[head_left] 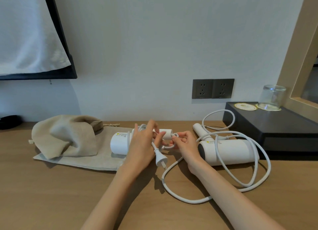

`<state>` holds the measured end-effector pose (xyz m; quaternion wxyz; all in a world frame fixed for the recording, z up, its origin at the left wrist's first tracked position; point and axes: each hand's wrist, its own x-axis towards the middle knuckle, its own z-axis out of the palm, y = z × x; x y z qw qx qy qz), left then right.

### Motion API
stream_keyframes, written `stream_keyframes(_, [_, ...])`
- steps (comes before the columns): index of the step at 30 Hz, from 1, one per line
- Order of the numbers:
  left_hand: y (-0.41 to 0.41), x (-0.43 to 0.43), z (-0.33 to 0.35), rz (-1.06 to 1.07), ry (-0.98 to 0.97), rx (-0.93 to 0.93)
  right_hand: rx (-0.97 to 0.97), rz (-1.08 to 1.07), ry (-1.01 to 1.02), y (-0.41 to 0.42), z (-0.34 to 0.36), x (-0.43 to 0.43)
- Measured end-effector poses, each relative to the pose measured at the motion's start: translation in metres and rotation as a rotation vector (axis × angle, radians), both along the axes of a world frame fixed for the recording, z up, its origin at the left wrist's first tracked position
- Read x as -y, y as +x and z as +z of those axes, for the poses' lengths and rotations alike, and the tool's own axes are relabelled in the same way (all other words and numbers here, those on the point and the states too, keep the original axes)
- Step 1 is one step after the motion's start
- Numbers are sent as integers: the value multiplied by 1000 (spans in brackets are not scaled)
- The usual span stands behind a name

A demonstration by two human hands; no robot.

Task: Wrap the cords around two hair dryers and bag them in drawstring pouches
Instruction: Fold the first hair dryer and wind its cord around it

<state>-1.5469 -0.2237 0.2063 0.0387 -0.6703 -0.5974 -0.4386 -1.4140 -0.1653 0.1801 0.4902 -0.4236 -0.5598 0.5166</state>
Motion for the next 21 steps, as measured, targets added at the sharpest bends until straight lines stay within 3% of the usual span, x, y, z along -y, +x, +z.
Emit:
stream_keyframes(2, [0,-4,5,-11,-25,-30,30,17,-20,2,2,-2])
stream_keyframes(5, [5,-13,6,96,-59,-226,64,84,-102,8,10,-5])
stream_keyframes(7, [6,-17,2,159,-62,-276,199,143,-134,11,16,-2])
stream_keyframes(10, [7,-16,-1,190,-58,-254,689,80,189,15,19,-1])
stream_keyframes(11, [8,-16,-1,195,-67,-240,731,28,301,15,23,1])
stream_keyframes(13, [9,-17,0,198,-98,-208,607,67,352,17,34,7])
stream_keyframes(15, [9,-20,1,193,-134,-178,462,303,228,23,47,12])
stream_keyframes(18, [8,-21,3,238,-180,-182,470,569,147,31,54,18])
stream_keyframes(21, [7,-22,1,225,-138,-106,455,552,186,34,51,13])
